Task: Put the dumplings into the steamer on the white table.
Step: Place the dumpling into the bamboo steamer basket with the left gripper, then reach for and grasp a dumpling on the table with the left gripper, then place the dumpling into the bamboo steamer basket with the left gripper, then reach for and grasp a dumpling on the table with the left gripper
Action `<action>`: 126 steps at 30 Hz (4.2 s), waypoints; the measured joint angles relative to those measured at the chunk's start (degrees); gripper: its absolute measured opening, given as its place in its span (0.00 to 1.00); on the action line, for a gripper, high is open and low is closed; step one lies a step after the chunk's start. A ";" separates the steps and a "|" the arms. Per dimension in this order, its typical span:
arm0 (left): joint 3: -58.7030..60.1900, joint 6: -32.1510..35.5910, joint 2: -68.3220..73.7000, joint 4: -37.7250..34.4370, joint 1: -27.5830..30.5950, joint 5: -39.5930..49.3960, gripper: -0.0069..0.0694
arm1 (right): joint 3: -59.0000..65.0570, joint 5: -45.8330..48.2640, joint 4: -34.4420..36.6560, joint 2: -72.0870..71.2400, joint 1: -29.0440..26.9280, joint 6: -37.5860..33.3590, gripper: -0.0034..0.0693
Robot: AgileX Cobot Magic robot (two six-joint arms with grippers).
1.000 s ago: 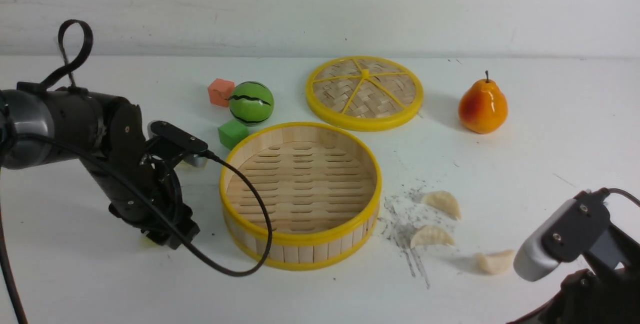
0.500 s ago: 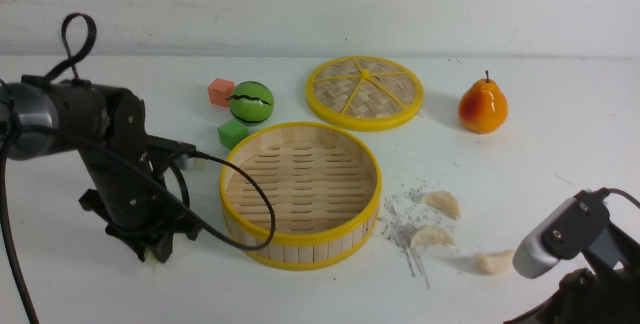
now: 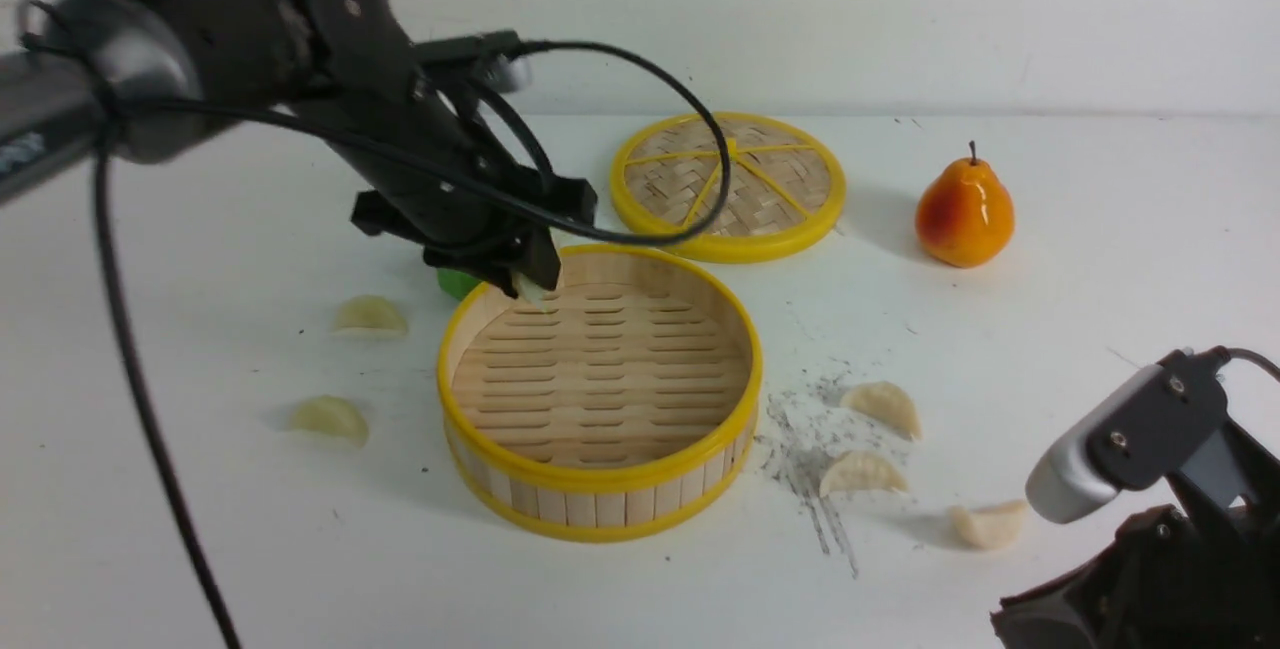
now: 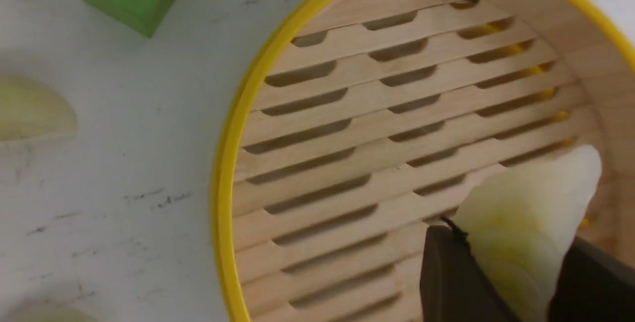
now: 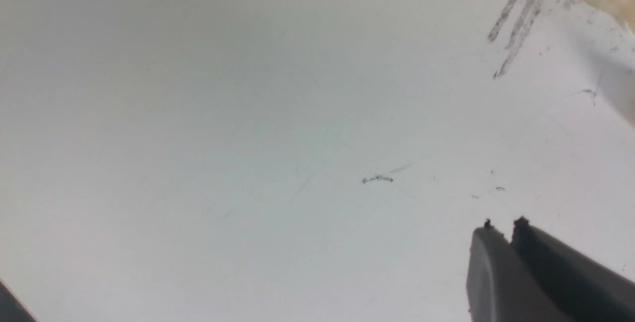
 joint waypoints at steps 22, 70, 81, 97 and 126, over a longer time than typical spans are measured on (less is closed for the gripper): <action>-2.44 -10.62 3.77 12.48 -2.55 3.99 0.58 | 0.00 -1.53 0.00 0.00 0.00 0.00 0.16; 20.72 -36.62 -0.17 13.68 12.13 -13.19 0.38 | -0.04 -0.70 6.46 3.38 0.00 3.78 0.24; 10.02 -14.28 -6.78 8.53 2.61 -7.17 0.39 | -0.04 -2.63 6.51 3.38 0.00 3.73 0.25; -0.01 -10.08 8.02 8.34 -6.02 -8.44 0.41 | -0.04 -2.43 4.35 3.38 0.00 3.73 0.28; -17.85 -32.74 17.10 14.19 13.43 9.45 0.64 | -0.04 -2.64 4.38 3.39 0.00 3.73 0.33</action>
